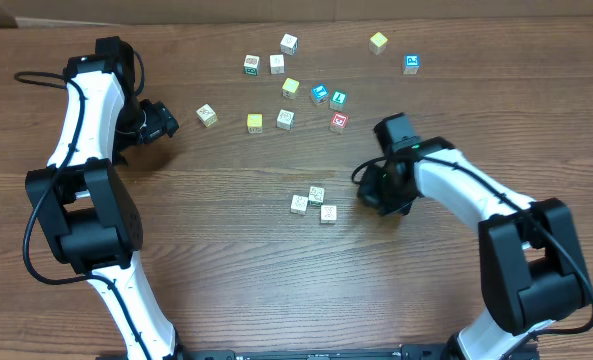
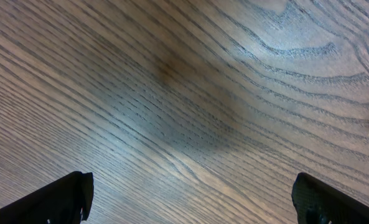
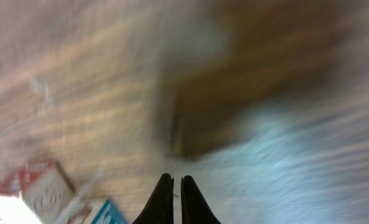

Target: Form a circle

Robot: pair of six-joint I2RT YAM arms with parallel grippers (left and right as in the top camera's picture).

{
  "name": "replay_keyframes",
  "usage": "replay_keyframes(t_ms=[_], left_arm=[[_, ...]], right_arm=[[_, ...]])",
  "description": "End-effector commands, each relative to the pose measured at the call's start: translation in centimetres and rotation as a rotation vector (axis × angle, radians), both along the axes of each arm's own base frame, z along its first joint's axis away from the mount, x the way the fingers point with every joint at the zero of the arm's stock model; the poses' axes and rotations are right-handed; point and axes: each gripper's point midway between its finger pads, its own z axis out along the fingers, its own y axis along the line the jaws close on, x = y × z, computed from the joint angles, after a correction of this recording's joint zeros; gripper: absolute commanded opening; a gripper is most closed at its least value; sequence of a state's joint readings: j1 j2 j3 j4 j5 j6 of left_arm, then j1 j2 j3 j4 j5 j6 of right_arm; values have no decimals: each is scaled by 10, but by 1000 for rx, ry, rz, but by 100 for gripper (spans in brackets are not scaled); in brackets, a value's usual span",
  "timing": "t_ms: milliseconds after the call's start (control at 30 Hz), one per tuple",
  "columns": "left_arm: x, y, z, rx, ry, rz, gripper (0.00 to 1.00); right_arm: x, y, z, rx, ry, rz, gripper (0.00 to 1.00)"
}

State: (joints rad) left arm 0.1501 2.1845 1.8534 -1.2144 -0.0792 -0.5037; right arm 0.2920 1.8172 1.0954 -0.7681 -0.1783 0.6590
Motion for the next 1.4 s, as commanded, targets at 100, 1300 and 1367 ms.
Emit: replay_keyframes(t_ms=[100,1300,1367], left_arm=[[-1,-3,-6,-5,13,14,100],[-84,-265,87,-22,166,-936,4],[-96,-282,94,-65,150,-974,4]], right_arm=[[49,-66,13,-135,-137,-101,4],[56,-188,15,-162,-141,-428,100],[56,-188,15,-162,-141,-428,100]])
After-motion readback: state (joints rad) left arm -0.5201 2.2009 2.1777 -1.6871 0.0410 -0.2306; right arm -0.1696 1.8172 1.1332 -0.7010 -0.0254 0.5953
